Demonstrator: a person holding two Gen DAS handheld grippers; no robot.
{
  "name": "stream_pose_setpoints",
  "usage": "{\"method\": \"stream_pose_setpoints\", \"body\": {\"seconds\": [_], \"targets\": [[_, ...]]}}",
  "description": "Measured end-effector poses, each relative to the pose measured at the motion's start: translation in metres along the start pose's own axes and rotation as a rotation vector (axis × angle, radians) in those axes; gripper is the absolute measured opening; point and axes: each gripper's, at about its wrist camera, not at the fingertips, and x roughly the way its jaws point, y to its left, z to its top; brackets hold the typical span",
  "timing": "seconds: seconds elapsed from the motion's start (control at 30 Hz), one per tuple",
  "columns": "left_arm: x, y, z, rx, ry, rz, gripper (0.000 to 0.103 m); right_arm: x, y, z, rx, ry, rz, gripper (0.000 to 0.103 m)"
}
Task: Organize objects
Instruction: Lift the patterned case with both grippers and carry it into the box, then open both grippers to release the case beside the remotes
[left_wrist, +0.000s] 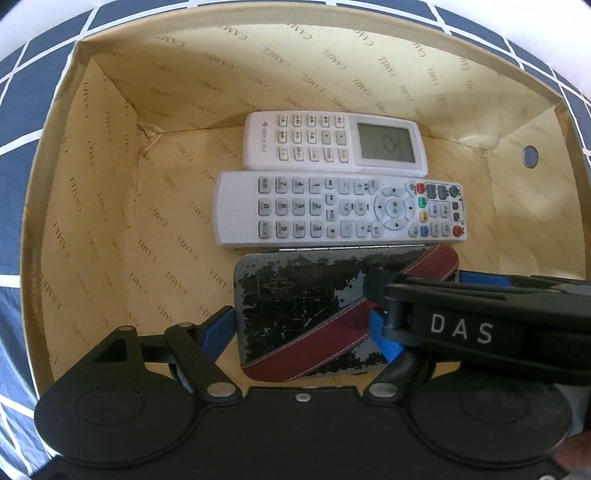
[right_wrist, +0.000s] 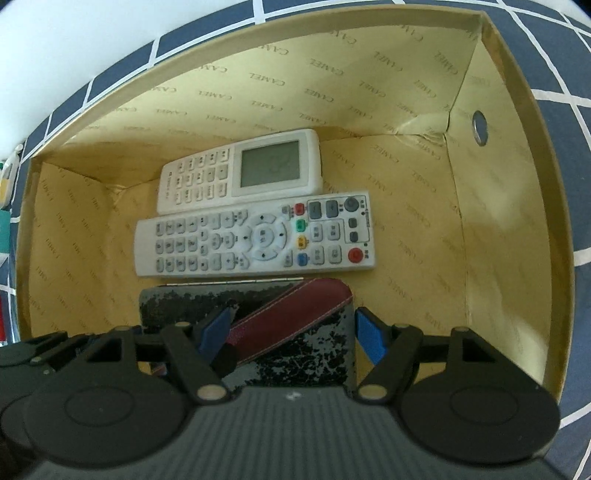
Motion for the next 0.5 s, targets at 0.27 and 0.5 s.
{"method": "stream_pose_setpoints", "body": {"seconds": [0.27,0.5], "targets": [[0.001,0.003,0.001,-0.013,0.009,-0.003,0.080,0.006,-0.002,0.005,-0.003,0.018,0.002,0.073],[-0.011,-0.002,-0.003,0.003,-0.004,0.013,0.081,0.002,-0.001,0.003,0.009,0.014,-0.001,0.074]]}}
